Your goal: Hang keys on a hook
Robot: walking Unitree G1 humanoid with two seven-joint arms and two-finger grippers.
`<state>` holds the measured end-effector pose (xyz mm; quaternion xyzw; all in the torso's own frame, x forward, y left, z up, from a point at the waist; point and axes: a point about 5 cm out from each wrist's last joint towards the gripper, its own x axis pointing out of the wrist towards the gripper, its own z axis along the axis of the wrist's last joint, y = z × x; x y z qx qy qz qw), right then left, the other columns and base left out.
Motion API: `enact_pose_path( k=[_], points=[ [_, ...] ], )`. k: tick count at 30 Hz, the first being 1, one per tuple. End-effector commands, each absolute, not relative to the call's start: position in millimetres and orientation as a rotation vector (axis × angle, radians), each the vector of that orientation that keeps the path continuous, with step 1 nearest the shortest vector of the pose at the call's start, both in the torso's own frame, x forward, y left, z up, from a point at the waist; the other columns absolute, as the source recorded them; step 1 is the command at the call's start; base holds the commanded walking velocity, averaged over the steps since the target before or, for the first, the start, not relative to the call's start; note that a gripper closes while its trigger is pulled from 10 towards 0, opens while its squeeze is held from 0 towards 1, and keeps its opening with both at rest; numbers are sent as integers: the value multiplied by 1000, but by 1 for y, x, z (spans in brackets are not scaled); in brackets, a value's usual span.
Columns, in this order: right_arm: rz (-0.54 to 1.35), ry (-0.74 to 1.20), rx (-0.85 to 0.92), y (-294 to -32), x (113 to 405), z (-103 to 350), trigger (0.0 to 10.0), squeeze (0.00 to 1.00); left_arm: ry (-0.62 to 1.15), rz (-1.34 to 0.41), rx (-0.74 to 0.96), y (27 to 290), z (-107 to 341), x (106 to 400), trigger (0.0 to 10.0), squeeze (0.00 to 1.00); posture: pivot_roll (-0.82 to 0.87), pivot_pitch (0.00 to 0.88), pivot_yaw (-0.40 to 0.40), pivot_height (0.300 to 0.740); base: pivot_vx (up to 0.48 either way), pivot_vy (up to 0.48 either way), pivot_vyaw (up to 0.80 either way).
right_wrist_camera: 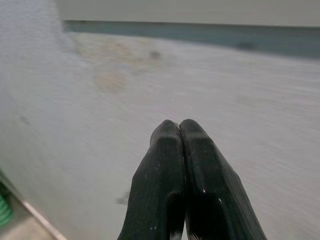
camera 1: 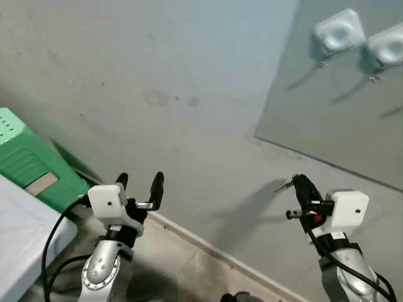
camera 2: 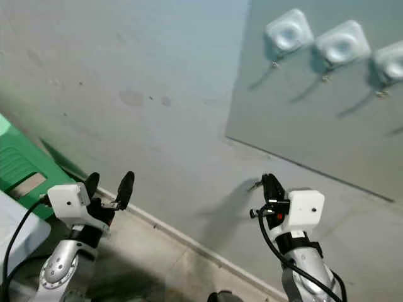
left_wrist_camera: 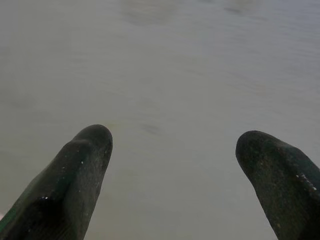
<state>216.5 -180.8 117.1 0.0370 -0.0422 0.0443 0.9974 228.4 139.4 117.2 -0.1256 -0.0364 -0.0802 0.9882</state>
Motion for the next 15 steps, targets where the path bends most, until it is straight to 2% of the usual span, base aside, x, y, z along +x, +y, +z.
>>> enact_pose_path(
  k=[1, 15],
  points=[
    [91, -95, 83, -179, 216, 120, 10000, 0, -79, -149, -243, 144, 120, 227, 10000, 0, -44, 142, -28, 721, -259, 0, 0],
    [99, -93, 81, -179, 217, 121, 10000, 0, -84, -146, -255, 143, 121, 228, 10000, 0, -43, 138, -33, 721, -257, 0, 0]
  ],
)
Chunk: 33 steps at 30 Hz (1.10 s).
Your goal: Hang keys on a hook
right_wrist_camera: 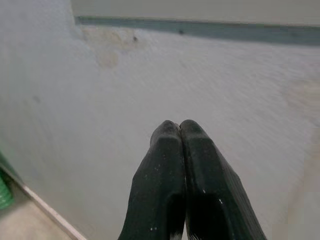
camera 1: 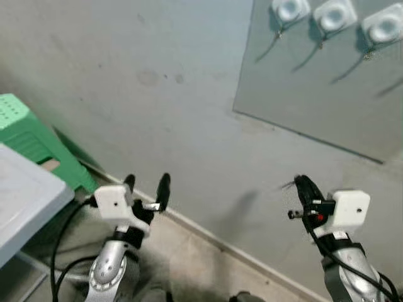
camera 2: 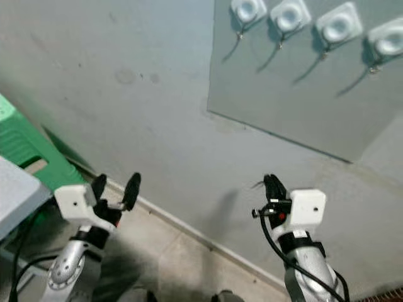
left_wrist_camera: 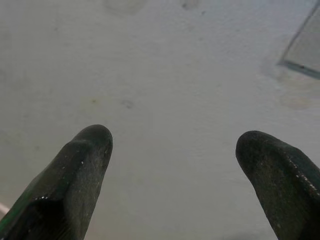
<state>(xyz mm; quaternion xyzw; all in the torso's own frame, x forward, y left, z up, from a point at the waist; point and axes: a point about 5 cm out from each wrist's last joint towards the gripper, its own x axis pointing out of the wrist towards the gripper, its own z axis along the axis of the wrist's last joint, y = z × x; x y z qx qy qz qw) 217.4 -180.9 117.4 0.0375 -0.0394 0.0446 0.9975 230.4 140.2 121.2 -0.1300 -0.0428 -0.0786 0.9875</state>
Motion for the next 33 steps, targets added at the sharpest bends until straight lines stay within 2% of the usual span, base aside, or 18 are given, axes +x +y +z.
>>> enact_pose_path(
  k=[1, 23, 30, 33],
  points=[
    [99, -93, 81, -179, 217, 121, 10000, 0, -88, -147, -255, 143, 121, 228, 10000, 0, -43, 138, -33, 721, 0, 0, 0],
    [109, -100, 75, -179, 217, 124, 10000, 0, -94, -149, -275, 142, 122, 228, 10000, 0, -48, 130, -38, 721, 0, 0, 0],
    [183, -163, 53, -173, 226, 141, 10000, 0, -168, -277, -98, 133, 145, 240, 10000, 0, -37, 136, -32, 721, 0, 0, 0],
    [218, -208, 56, -169, 233, 153, 10000, 0, -209, -344, -72, 125, 158, 246, 10000, 0, -32, 137, -31, 721, 0, 0, 0]
  ],
)
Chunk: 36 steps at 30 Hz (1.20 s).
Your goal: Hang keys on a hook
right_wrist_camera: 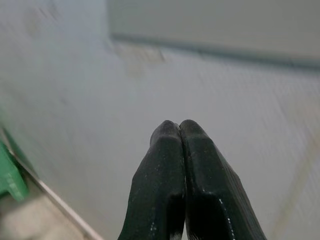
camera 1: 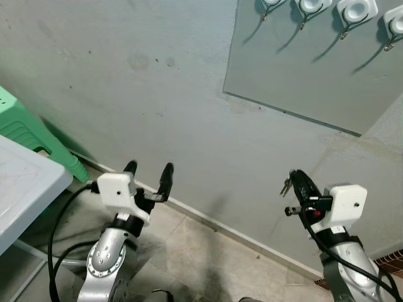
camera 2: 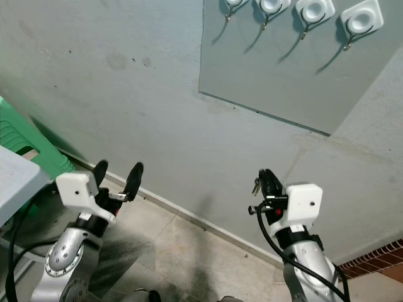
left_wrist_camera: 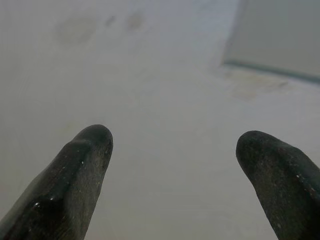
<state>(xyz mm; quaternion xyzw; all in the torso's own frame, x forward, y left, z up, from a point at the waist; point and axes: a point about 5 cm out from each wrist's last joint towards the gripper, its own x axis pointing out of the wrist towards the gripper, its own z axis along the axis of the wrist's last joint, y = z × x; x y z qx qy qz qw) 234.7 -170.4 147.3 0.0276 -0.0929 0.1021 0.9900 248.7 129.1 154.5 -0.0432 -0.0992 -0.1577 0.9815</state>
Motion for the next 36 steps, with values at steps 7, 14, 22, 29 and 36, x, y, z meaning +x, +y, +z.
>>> enact_pose_path(
  k=[7, 14, 22, 29, 36],
  points=[
    [238, -344, 36, -170, 253, 192, 10000, 0, -284, -477, -73, 107, 186, 263, 10000, 0, -33, 135, -20, 721, 0, 0, 0],
    [207, -442, 19, -179, 267, 221, 10000, 0, -340, -611, -26, 82, 200, 275, 10000, 0, -34, 139, -21, 721, 0, 0, 0],
    [145, -524, -7, -194, 279, 244, 10000, 0, -407, -742, -22, 51, 221, 283, 10000, 0, -36, 140, -14, 721, 0, 0, 0],
    [58, -551, -21, -213, 289, 251, 10000, 0, -458, -801, -16, 39, 238, 289, 10000, 0, -31, 139, 0, 721, 0, 0, 0],
    [35, -587, -37, -222, 293, 262, 10000, 0, -494, -832, -3, 36, 249, 293, 10000, 0, -26, 140, 2, 721, 0, 0, 0]
  ],
)
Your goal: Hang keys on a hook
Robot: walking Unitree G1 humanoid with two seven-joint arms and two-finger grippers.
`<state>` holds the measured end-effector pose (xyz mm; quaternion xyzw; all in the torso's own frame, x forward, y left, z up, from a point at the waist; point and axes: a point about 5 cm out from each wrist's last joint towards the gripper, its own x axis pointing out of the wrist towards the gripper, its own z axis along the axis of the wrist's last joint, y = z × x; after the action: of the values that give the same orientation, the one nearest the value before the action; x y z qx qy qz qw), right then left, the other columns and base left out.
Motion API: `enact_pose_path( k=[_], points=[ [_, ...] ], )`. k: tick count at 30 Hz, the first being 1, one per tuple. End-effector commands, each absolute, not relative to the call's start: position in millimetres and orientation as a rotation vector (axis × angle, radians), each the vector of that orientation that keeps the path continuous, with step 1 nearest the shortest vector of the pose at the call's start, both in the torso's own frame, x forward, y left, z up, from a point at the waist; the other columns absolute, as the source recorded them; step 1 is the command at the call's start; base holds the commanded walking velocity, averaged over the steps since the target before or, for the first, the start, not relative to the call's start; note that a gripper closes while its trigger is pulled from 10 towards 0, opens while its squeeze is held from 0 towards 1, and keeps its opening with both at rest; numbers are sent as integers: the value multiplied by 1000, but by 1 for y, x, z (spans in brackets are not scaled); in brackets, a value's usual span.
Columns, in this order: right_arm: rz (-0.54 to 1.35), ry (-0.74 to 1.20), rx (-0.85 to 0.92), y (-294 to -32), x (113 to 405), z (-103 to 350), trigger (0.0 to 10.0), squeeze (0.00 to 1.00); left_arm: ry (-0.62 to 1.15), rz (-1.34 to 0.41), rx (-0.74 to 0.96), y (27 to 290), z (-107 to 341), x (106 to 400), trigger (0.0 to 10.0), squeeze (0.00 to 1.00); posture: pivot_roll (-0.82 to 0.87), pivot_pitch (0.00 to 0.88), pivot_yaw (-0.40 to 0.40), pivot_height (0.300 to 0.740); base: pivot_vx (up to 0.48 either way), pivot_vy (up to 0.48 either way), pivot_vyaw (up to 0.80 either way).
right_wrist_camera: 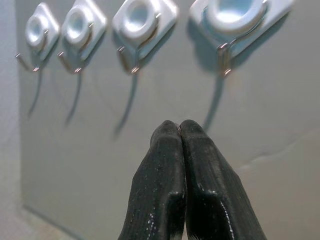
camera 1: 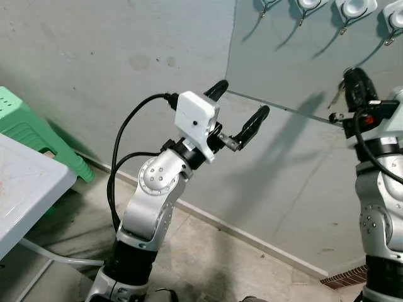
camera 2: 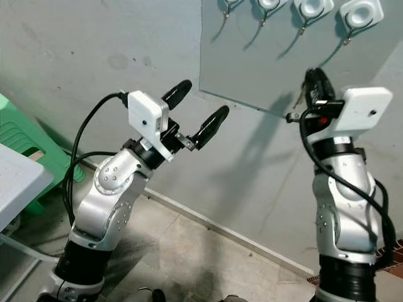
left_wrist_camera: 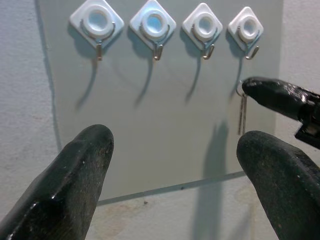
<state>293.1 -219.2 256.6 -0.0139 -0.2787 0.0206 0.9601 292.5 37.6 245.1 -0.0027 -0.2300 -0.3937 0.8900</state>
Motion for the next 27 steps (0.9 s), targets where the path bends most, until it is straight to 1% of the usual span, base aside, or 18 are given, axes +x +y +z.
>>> enact_pose_path(
  k=[1, 4, 8, 13, 18, 21, 22, 27],
  points=[
    [45, -597, -46, -223, 293, 265, 10000, 0, -498, -839, 2, 36, 251, 293, 10000, 0, -26, 140, 2, 721, 0, 0, 0],
    [63, -635, -46, -226, 292, 277, 10000, 0, -508, -892, 11, 30, 254, 290, 10000, 0, -29, 130, 6, 721, 0, 0, 0],
    [79, -659, -29, -224, 291, 280, 10000, 0, -511, -939, 23, 25, 253, 286, 10000, 0, -32, 121, 13, 721, 0, 0, 0],
    [54, -686, 8, -224, 287, 282, 10000, 0, -512, -1006, 39, 19, 253, 284, 10000, 0, -39, 106, 38, 721, 0, 0, 0],
    [58, -694, 38, -221, 282, 280, 10000, 0, -514, -1031, 46, 18, 255, 286, 10000, 0, -47, 98, 51, 721, 0, 0, 0],
    [96, -674, 8, -215, 278, 273, 10000, 0, -522, -1042, 54, 17, 257, 288, 10000, 0, -56, 95, 60, 721, 0, 0, 0],
    [126, -660, 30, -213, 276, 270, 10000, 0, -525, -1045, 51, 16, 259, 289, 10000, 0, -60, 93, 62, 721, 0, 0, 0],
    [169, -650, 31, -212, 268, 266, 10000, 0, -535, -1051, 41, 14, 263, 292, 10000, 0, -74, 99, 56, 721, 0, 0, 0]
  ],
)
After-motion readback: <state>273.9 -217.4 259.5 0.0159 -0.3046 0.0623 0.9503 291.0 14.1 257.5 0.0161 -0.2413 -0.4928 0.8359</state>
